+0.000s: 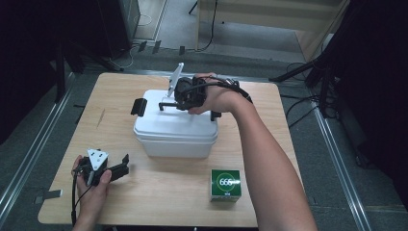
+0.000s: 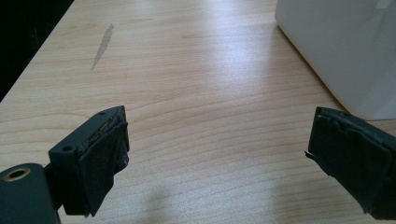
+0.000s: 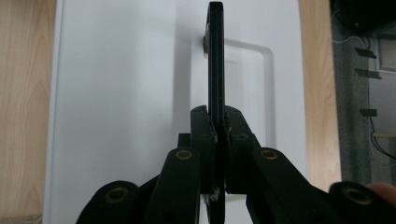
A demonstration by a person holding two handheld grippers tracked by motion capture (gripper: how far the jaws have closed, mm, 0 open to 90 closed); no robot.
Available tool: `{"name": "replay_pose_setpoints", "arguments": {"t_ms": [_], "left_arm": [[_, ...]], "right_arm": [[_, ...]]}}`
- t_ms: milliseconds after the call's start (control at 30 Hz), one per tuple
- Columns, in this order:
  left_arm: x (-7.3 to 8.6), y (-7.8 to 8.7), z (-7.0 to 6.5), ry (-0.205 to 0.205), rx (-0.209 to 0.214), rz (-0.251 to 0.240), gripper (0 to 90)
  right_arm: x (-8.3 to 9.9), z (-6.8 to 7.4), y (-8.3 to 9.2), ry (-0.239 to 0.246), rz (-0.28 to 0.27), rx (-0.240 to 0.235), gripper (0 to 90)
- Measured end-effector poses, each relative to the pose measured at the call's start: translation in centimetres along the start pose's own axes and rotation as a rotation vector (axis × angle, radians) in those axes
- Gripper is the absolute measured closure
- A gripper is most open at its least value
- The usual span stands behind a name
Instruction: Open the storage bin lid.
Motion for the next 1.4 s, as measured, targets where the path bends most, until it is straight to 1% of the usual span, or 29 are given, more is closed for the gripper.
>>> {"name": "replay_pose_setpoints", "arguments": {"t_ms": [33, 100, 200, 233, 267, 300, 333, 367, 467, 533, 600, 633, 700, 733, 767, 867, 933, 1067, 1100, 1133, 1167, 1267, 1400], "left_arm": [[0.0, 0.0, 0.0, 0.0, 0.0, 0.0, 5.9], [0.0, 0.0, 0.0, 0.002, 0.0, -0.001, 5.9], [0.0, 0.0, 0.0, 0.006, 0.002, 0.002, 5.9], [0.0, 0.0, 0.1, 0.007, 0.002, 0.003, 5.9], [0.0, 0.0, 0.1, 0.008, 0.002, 0.004, 5.9], [0.0, 0.0, 0.1, 0.008, 0.002, 0.004, 5.9], [0.0, 0.0, 0.1, 0.007, 0.002, 0.004, 5.9], [0.0, 0.0, 0.0, 0.007, 0.002, 0.003, 5.9], [0.0, 0.0, 0.0, 0.006, 0.001, 0.003, 5.9], [0.0, 0.0, 0.0, 0.005, 0.002, 0.003, 5.9], [0.0, 0.0, 0.0, 0.002, -0.001, 0.001, 5.9], [0.0, 0.0, 0.0, 0.0, -0.002, 0.003, 5.9], [0.0, 0.0, 0.0, -0.001, -0.002, 0.003, 5.9], [0.0, 0.0, 0.0, 0.002, -0.001, 0.001, 5.9], [0.0, 0.0, 0.0, 0.002, -0.001, 0.001, 5.9], [0.0, 0.0, 0.0, -0.005, -0.002, 0.007, 5.9], [0.0, 0.0, -0.1, -0.006, -0.004, 0.003, 5.9], [0.0, 0.0, -0.2, -0.008, -0.009, 0.0, 5.9], [0.0, 0.0, -0.2, -0.01, -0.011, 0.0, 5.9], [0.1, 0.0, -0.2, -0.011, -0.012, 0.002, 5.9], [0.1, 0.0, -0.2, -0.013, -0.012, 0.002, 5.9], [0.1, 0.0, -0.2, -0.021, -0.017, 0.004, 5.9], [0.1, 0.0, -0.3, -0.021, -0.018, 0.001, 5.9]], "right_arm": [[0.0, -0.1, 0.3, 0.007, -0.009, 0.002, 85.8], [-0.1, -0.2, 1.1, 0.0, -0.013, 0.018, 85.8], [0.1, -0.2, 2.0, 0.012, -0.019, 0.032, 85.8], [0.2, -0.1, 2.3, 0.009, -0.017, 0.035, 85.8], [0.3, -0.1, 2.5, 0.016, -0.024, 0.031, 85.8], [0.4, 0.0, 2.8, 0.009, -0.018, 0.041, 85.8], [0.6, 0.0, 2.9, 0.025, -0.024, 0.033, 85.8], [0.8, 0.1, 3.2, 0.008, -0.014, 0.043, 85.8], [1.5, 0.1, 3.9, 0.028, -0.016, 0.045, 85.8], [2.2, 0.0, 4.6, 0.009, -0.009, 0.066, 85.8], [2.9, -0.1, 5.1, 0.011, -0.018, 0.063, 85.9], [3.3, -0.1, 5.5, 0.002, -0.011, 0.075, 85.9], [4.0, -0.1, 6.0, 0.003, -0.015, 0.077, 85.9], [4.4, 0.0, 6.2, -0.007, -0.012, 0.086, 85.8], [4.8, 0.0, 6.4, -0.005, -0.016, 0.083, 85.8], [6.1, 0.2, 7.1, -0.03, -0.018, 0.097, 85.9], [7.0, 0.3, 7.4, -0.037, -0.03, 0.103, 85.9], [8.7, 0.6, 8.2, -0.059, -0.026, 0.112, 85.9], [9.1, 0.6, 8.5, -0.061, -0.031, 0.119, 85.9], [9.6, 0.7, 8.8, -0.072, -0.032, 0.122, 85.9], [9.9, 0.7, 9.0, -0.071, -0.041, 0.127, 85.9], [11.2, 0.9, 9.8, -0.098, -0.045, 0.137, 85.9], [13.1, 1.2, 10.4, -0.123, -0.047, 0.151, 85.9]]}}
Point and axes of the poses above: each handheld gripper's, and its own axes: y roughly backward along the jaws, x roughly out of its underside, z roughly to its left, the point moved 4 cm from there along -y, roughly forward along the jaws
